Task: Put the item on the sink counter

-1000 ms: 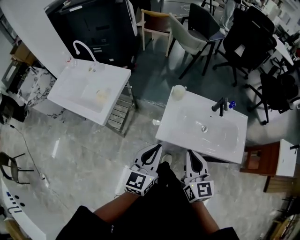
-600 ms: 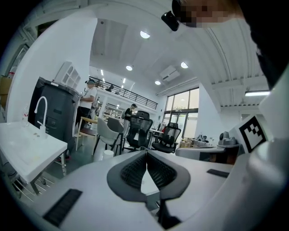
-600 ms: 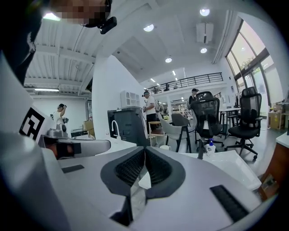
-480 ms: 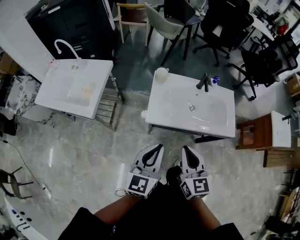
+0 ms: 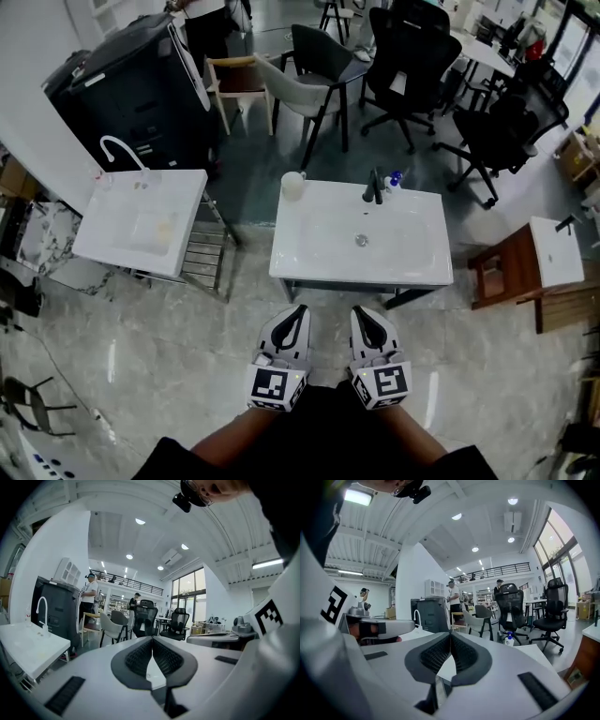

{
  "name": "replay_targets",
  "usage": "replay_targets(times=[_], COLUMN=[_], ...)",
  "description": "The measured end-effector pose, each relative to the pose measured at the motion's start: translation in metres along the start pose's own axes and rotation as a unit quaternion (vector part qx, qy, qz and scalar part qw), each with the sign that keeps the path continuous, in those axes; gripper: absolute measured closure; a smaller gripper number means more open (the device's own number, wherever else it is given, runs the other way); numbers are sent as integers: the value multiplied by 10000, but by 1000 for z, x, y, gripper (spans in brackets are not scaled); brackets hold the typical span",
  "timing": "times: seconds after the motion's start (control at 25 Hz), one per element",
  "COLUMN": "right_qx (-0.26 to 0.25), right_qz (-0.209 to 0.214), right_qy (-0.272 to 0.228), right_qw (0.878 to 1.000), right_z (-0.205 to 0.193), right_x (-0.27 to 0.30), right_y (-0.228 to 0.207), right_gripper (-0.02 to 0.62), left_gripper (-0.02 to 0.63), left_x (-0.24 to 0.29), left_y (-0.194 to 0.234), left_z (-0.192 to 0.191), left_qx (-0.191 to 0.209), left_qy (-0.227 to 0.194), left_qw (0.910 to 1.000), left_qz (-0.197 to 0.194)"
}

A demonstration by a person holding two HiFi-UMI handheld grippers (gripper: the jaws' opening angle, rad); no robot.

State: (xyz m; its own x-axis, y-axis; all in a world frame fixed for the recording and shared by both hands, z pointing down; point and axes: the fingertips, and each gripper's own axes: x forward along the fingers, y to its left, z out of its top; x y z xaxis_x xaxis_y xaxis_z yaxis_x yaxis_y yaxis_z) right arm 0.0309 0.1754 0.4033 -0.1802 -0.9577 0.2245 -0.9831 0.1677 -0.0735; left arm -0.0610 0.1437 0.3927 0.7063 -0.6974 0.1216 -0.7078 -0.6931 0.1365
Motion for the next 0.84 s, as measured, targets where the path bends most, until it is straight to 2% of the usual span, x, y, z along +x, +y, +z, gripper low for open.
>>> replay_targets(times=[0.16,0.4,0.6,0.84], right_qx=[33,-237,-291,-422], right_qz=[-157,-90,-157,7], right_qy=[-29,-146,-263,-314], right_qw=[9999,9996,9991,9986], right_z=[6,19,35,34], right_x=[-12,-12,-7,3], right_y=[-16,-21,-15,-1], right_gripper=[563,563,563,563], left_gripper=[589,589,589,589], left_x=[6,8,5,-2], left_y=[-15,-28,-20,-4], left_z=[4,9,21,24], left_qx=[64,137,242,202], left_qy=[19,-3,-110,-191], left_qw=[9999,9997,9995,9996], left_qz=[-80,-219,-162,-50])
